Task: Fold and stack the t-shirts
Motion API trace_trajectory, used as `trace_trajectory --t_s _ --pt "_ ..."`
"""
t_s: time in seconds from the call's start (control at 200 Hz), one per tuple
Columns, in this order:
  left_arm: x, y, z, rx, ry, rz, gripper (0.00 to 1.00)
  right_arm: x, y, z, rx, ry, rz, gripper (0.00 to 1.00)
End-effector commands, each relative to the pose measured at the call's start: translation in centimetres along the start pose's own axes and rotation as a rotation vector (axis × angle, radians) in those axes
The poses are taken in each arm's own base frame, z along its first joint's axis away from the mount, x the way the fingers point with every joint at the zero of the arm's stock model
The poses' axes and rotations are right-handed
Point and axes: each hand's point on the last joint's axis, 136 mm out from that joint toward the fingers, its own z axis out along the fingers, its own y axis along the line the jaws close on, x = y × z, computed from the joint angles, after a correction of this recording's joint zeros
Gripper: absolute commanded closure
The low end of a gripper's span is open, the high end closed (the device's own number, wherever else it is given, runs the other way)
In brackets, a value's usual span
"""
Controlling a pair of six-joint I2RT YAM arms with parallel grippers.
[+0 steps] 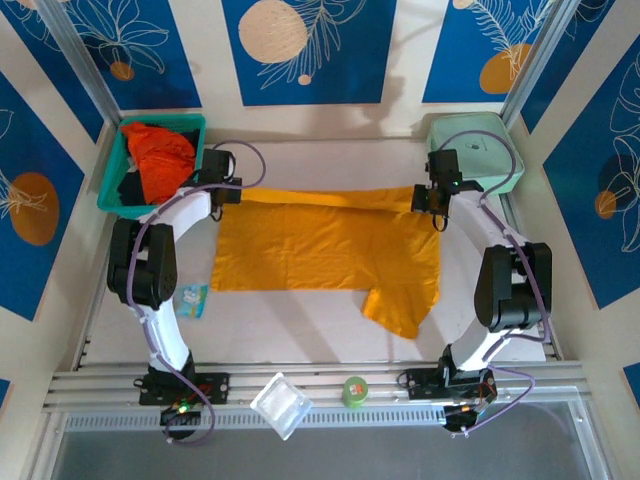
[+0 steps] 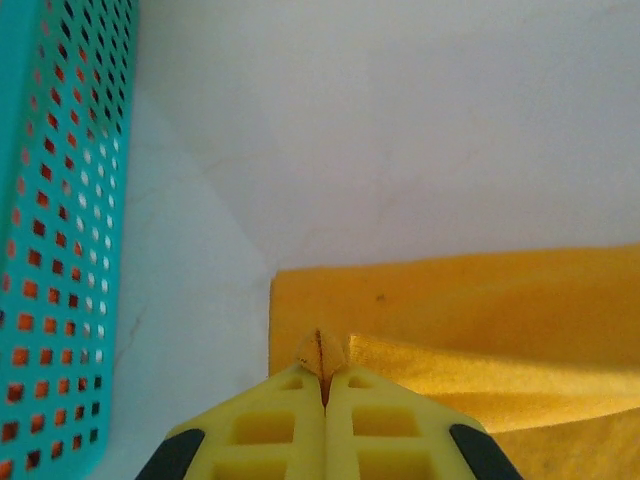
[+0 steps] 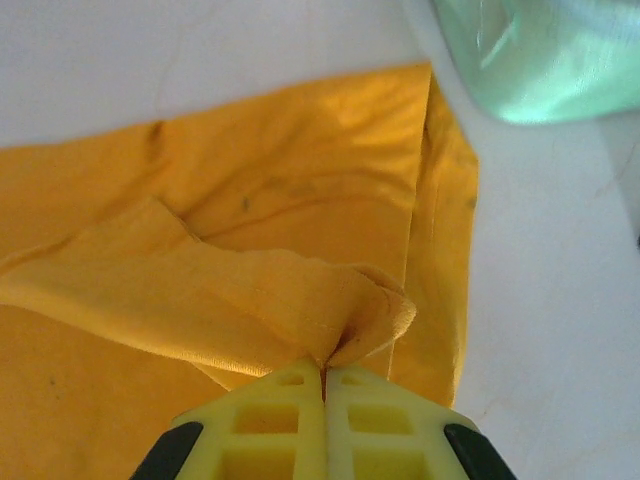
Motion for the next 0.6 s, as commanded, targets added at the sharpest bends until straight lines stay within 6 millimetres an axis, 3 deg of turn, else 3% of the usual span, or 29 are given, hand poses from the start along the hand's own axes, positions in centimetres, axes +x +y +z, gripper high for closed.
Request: trace_trajectory --t_s 0.0,0.09,0.16,0.31,0.4,0.5,0.595 --pt "0.6 0.8 -0.6 -0.019 0.014 -0.019 1.0 0.6 0.1 -0.9 -0.01 -0.019 0.067 1.0" --pt "1.9 0.6 -0.1 -0.011 0.052 -0.021 1.0 2.5 0.2 -0.2 -0.022 0.036 0.095 1.0" --pt "2.7 0.5 0.1 -0.008 0.076 -0.024 0.79 4.2 0.7 0.5 -0.046 0.098 0.121 1.0" --pt "3.6 0.8 -0.1 -0.027 0.082 -0.038 0.54 8.4 1.6 2.1 -0.072 0.257 0.161 1.0" --pt "3.6 1.2 -0.7 -0.041 0.074 -0.039 0.47 10.6 2.2 2.6 -0.088 0.332 0.165 0.8" --pt "3.3 1.6 -1.5 -0.055 0.063 -0.038 0.43 12.4 2.2 2.7 -0.078 0.389 0.167 0.7" --pt "2.8 2.0 -2.6 -0.07 0.047 -0.036 0.41 12.7 1.8 2.2 -0.055 0.402 0.155 0.59"
